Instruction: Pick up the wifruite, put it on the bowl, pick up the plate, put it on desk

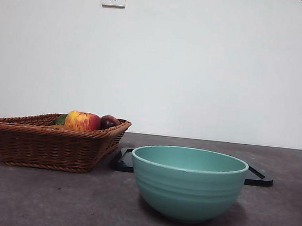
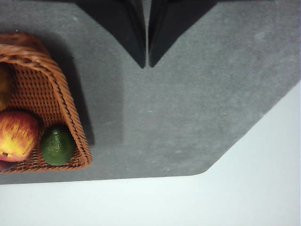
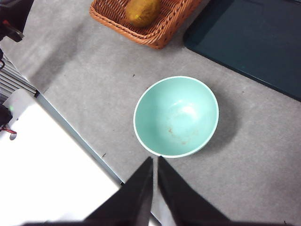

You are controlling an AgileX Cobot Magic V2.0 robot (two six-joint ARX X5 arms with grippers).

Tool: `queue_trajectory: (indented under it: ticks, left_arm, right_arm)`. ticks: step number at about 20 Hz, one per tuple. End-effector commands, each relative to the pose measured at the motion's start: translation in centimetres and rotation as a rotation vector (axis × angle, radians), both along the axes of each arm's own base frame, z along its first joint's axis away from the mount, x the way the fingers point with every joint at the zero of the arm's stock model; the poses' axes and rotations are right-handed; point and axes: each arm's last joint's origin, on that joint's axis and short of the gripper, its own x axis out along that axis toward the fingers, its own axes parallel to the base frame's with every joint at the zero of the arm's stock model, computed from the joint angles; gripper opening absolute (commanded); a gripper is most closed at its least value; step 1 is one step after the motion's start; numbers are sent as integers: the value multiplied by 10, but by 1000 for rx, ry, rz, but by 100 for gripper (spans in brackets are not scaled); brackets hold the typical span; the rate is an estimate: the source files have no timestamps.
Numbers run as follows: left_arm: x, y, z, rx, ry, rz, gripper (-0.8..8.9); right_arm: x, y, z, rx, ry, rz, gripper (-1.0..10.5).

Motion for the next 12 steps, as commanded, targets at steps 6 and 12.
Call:
queue_trajectory:
  ticks: [6, 12]
  left_arm:
    - [1, 0, -8, -30, 22, 5, 7]
    - [1, 0, -7, -30, 21, 6, 7]
  right_arm:
    - [2, 3, 7, 22, -42, 18, 6]
    - [2, 3, 7, 22, -42, 18, 6]
